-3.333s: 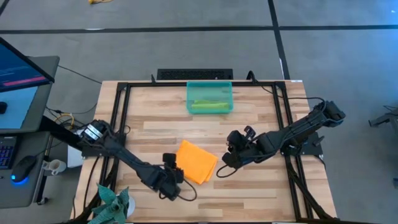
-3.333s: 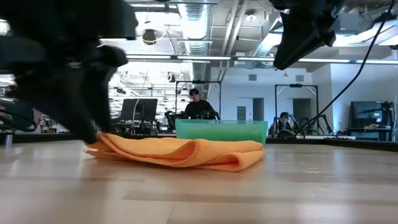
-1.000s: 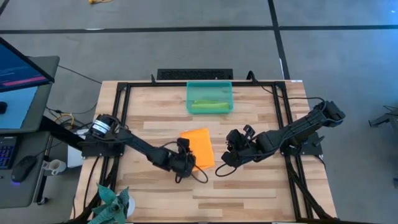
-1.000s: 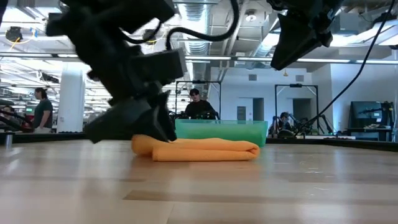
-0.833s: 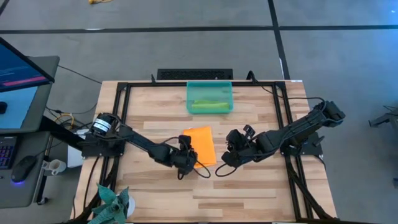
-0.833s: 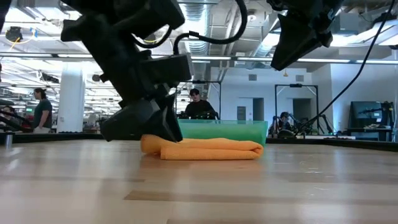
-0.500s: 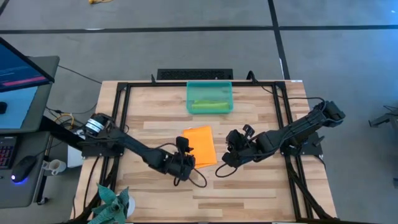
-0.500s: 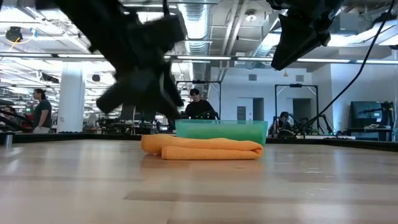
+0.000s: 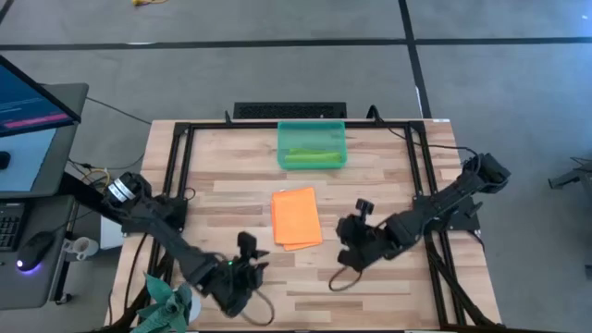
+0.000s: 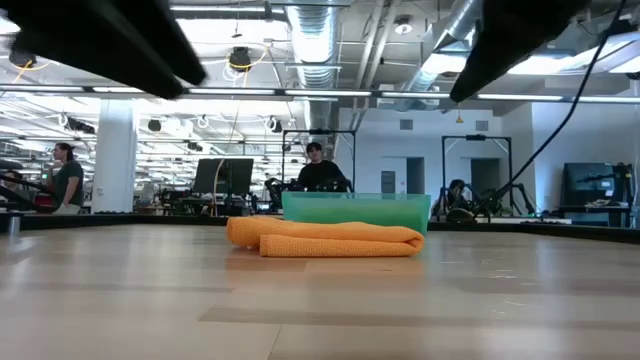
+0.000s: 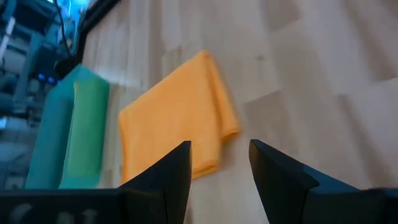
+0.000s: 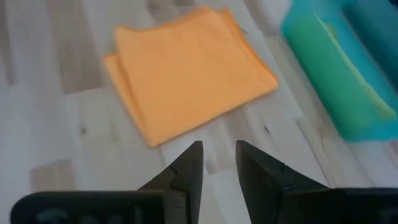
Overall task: Roll microfiber towels into tight, uniform cylinder then place into a basket
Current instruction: Roll the yellow microfiber towel
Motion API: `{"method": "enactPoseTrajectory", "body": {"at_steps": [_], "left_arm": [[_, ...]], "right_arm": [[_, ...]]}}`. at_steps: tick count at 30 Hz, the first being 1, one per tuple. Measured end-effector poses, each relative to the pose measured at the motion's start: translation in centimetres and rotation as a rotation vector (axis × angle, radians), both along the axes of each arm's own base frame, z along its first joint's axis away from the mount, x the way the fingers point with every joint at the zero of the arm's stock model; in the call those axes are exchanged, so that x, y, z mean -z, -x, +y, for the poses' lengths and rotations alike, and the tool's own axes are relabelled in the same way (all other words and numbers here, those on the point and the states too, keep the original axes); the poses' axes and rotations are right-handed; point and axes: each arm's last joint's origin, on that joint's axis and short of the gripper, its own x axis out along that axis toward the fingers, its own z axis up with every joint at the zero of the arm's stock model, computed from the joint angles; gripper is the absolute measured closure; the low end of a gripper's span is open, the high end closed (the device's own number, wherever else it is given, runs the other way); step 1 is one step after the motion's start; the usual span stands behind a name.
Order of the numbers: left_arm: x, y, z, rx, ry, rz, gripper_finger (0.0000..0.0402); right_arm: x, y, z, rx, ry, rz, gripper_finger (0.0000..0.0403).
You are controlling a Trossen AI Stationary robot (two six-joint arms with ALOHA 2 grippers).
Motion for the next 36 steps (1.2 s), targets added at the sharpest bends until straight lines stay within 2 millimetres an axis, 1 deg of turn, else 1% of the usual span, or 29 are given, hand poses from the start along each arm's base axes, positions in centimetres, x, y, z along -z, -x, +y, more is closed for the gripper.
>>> {"method": "enactPoseTrajectory", "body": {"at_steps": [3,6,11,15,17,20,26,28,30,32,36], "left_arm": [[-0.1,1.1,-1.4,0.024,0.015,-0.037,0.0246],[-0.1,1.8,-2.2,0.037,0.041,-0.051,0.0246],[0.0,1.9,-2.4,0.031,0.102,-0.038,0.0246],[0.1,1.6,-2.2,0.026,0.146,-0.010,0.0246],[0.1,1.5,-2.1,0.022,0.164,-0.003,0.0246],[0.1,1.3,-2.0,0.000,0.186,-0.014,0.0246],[0.1,1.3,-1.9,-0.014,0.197,-0.019,0.0246],[0.6,1.4,-1.8,-0.015,0.202,-0.029,0.0246],[1.5,1.6,-1.5,-0.026,0.187,-0.046,0.0246],[2.4,1.7,-1.2,-0.042,0.208,-0.082,0.0246],[3.4,1.8,-0.8,-0.035,0.213,-0.130,0.0246]], "right_arm": [[1.4,0.1,1.7,-0.044,0.059,0.020,0.0285],[3.1,0.0,3.2,-0.084,0.125,0.028,0.0285],[6.3,-0.7,5.5,-0.193,0.202,0.074,0.0285],[7.9,-1.3,6.8,-0.255,0.237,0.095,0.0285],[8.1,-1.6,7.2,-0.269,0.238,0.091,0.0285],[8.3,-1.9,7.5,-0.285,0.239,0.079,0.0285],[8.3,-1.8,7.3,-0.343,0.290,0.121,0.0285],[8.2,-1.7,7.2,-0.349,0.307,0.142,0.0285],[8.3,-1.6,6.8,-0.348,0.325,0.176,0.0285],[8.4,-1.4,6.4,-0.340,0.344,0.214,0.0285],[8.2,-0.9,5.0,-0.294,0.367,0.293,0.0285]]}}
